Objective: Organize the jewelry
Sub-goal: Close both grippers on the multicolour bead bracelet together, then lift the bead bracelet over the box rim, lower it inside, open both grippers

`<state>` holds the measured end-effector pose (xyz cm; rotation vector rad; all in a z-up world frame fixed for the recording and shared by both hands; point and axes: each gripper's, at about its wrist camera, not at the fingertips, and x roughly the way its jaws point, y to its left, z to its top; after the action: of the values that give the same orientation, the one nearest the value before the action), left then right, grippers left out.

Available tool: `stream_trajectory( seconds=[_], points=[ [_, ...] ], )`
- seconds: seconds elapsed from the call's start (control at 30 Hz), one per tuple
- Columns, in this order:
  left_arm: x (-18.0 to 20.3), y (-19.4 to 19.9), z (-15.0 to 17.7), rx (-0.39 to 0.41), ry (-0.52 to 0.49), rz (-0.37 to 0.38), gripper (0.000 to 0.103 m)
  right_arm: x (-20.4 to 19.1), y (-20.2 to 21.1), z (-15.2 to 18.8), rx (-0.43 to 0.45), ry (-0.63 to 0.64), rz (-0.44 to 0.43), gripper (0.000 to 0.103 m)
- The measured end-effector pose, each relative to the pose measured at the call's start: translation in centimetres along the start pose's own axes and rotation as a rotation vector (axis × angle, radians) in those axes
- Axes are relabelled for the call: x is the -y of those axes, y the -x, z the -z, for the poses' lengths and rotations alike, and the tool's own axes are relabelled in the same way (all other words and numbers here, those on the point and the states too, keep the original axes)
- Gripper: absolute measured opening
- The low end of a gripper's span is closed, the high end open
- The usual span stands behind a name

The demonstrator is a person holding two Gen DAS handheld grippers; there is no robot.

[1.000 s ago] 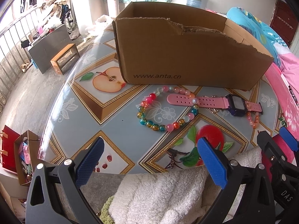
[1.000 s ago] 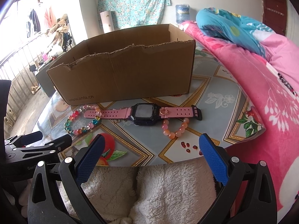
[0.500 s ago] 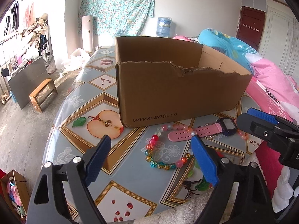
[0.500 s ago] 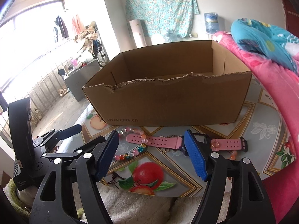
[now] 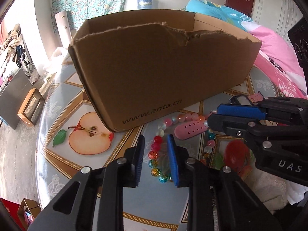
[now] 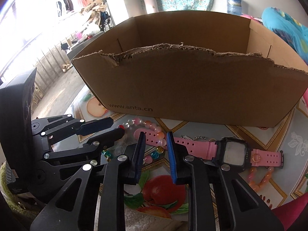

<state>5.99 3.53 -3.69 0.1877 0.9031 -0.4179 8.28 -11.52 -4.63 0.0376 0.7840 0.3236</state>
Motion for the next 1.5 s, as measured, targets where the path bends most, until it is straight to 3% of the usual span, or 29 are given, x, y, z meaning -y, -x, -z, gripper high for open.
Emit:
stream_trajectory(
  seconds=[0.23,0.43,0.63,0.77,0.9,1.0,1.17,1.33,1.4,1.5],
  points=[
    [0.6,-0.5,-0.2,-0.02,-0.007,-0.031,0.011,0.0,-1.6,0.1,-0.06,0.043,0.056,0.009],
    [0.4,0.7,-0.4,0.0,0.022,0.02,0.009,1.0,-0.7,-0.4,-0.065,0.034,0.007,0.007],
    [-0.4,7.3,-2.1,0.096,0.071,0.159,0.009,1.5,4.4,-1.3,0.001,0.059,-0.085,0.006],
    [-1.5,12.3,-5.1,0.212,0.07,0.246,0.009,1.8,9.3,-3.7,0.12,0.086,-0.154,0.006],
    [-2.7,15.1,-9.4,0.331,0.044,0.259,0.009,3.0,12.4,-8.0,0.219,0.123,-0.176,0.006],
    [-3.8,14.6,-12.6,0.364,0.017,0.229,0.009,4.5,11.5,-11.6,0.203,0.108,-0.196,0.006],
    [-6.2,8.6,-17.0,0.219,0.035,0.17,0.009,5.3,5.7,-15.2,0.051,0.072,-0.19,0.006],
    [-7.9,1.9,-18.2,0.026,0.054,0.105,0.009,3.9,-0.8,-17.9,-0.159,0.046,-0.191,0.006],
    [-8.0,0.3,-18.3,-0.014,0.041,0.063,0.01,3.7,-2.4,-18.5,-0.233,0.034,-0.191,0.006],
    [-8.4,-1.0,-18.6,-0.013,0.023,0.002,0.011,3.6,-5.0,-19.8,-0.296,0.025,-0.186,0.007]
  ],
)
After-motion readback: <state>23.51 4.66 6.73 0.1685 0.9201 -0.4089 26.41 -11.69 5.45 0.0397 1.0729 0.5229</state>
